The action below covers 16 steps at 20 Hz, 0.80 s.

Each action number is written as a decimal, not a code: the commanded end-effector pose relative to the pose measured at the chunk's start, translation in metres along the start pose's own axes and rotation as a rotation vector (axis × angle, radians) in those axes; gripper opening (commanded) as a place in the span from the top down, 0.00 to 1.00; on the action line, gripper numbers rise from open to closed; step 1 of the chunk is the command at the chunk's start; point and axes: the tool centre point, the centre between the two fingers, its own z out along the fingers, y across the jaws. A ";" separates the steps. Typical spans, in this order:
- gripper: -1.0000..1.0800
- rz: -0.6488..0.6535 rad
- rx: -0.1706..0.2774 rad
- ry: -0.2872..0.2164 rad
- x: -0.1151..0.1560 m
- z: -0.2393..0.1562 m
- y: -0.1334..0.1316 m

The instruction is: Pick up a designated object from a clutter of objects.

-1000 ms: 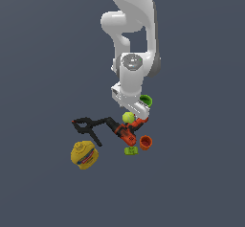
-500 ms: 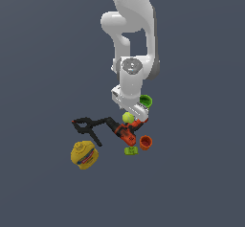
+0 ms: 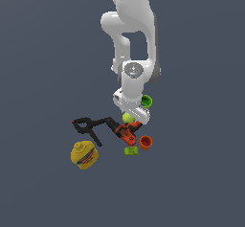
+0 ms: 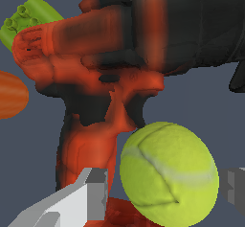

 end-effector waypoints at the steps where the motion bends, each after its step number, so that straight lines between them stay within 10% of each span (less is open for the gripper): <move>1: 0.04 0.015 -0.024 -0.018 -0.001 0.018 0.012; 2: 1.00 0.015 -0.024 -0.018 -0.001 0.018 0.012; 16: 1.00 0.001 0.003 0.003 0.002 -0.004 -0.002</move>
